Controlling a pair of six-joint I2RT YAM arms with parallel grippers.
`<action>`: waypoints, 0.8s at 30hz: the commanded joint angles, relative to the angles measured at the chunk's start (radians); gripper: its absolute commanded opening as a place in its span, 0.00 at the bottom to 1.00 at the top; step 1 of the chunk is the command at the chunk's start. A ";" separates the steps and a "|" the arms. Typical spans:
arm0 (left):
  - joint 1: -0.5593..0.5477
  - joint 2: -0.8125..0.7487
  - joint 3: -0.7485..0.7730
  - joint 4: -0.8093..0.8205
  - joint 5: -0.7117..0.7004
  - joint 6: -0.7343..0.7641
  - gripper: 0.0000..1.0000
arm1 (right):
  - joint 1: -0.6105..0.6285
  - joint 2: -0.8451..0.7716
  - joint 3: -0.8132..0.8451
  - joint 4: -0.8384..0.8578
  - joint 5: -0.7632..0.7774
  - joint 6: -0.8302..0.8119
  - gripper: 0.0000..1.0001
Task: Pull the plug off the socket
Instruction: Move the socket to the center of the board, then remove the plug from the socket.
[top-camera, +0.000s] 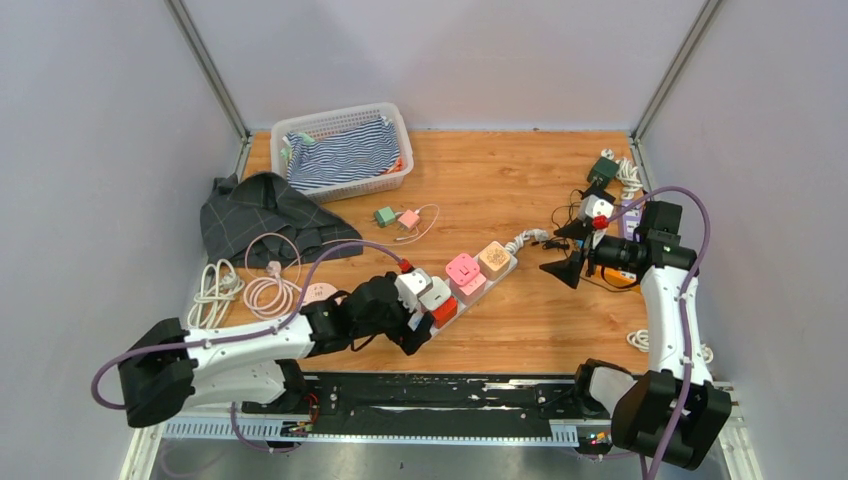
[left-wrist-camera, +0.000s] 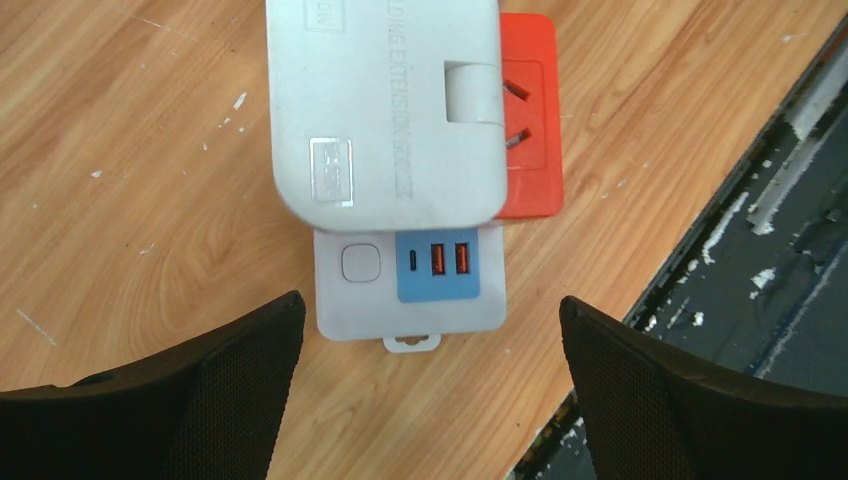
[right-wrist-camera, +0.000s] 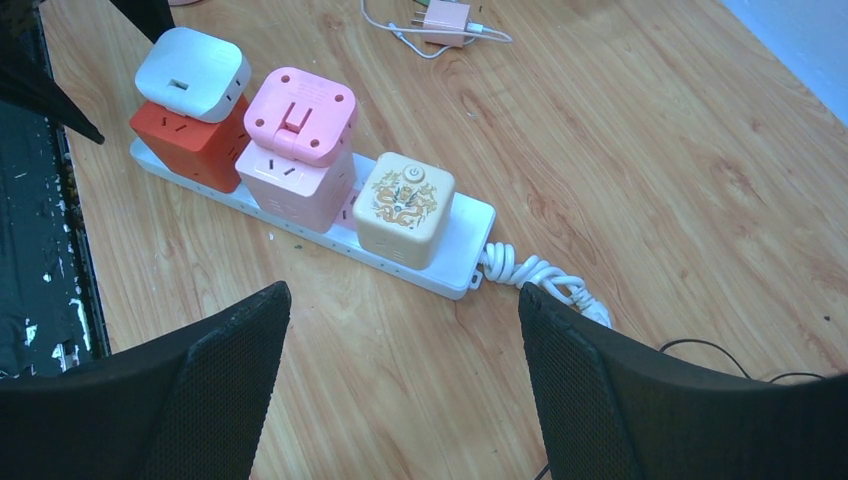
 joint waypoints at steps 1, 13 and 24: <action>-0.008 -0.132 -0.042 -0.051 0.032 -0.015 0.99 | 0.028 -0.018 0.010 -0.039 -0.032 -0.031 0.85; -0.005 -0.598 -0.162 0.020 0.101 -0.092 1.00 | 0.063 -0.037 0.016 -0.107 -0.042 -0.086 0.98; -0.003 -0.605 -0.106 0.117 0.092 -0.144 1.00 | 0.063 -0.058 0.014 -0.135 -0.166 -0.108 1.00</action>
